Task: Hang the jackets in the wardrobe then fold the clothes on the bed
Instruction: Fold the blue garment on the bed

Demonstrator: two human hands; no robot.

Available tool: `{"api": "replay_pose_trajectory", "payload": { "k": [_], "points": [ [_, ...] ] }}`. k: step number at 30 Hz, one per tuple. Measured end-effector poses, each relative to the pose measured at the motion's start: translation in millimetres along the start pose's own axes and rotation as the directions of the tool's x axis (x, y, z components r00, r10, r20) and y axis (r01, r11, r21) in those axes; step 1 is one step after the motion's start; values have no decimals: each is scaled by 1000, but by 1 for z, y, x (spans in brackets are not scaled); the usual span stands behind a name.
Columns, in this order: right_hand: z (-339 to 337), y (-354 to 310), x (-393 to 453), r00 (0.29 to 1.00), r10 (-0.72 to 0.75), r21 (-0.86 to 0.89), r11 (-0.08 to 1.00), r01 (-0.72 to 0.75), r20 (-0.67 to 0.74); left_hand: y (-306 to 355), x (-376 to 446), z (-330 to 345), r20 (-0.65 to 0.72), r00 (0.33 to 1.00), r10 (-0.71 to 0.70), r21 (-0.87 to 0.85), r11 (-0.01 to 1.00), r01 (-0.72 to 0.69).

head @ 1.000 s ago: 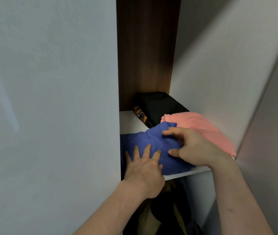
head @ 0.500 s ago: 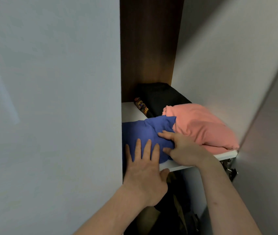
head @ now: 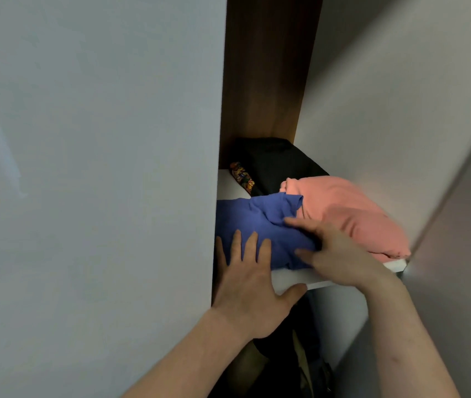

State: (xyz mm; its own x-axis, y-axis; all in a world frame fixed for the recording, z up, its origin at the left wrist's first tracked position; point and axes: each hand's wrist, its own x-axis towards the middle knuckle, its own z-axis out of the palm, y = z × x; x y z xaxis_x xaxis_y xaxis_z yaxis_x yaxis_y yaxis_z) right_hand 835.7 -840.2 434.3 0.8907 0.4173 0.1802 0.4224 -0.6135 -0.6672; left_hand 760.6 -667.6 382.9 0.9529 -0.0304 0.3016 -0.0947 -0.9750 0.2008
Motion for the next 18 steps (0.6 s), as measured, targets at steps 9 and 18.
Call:
{"api": "replay_pose_trajectory", "payload": {
  "k": [9,18],
  "points": [
    [22,4,-3,995,-8,-33,999,5,-96,-2,-2,5,-105,994,38,-8,999,-39],
    [15,-7,-76,885,99,228,974,8,-454,2,-30,-1,-150,921,359,-145,914,-380]
  ]
}}
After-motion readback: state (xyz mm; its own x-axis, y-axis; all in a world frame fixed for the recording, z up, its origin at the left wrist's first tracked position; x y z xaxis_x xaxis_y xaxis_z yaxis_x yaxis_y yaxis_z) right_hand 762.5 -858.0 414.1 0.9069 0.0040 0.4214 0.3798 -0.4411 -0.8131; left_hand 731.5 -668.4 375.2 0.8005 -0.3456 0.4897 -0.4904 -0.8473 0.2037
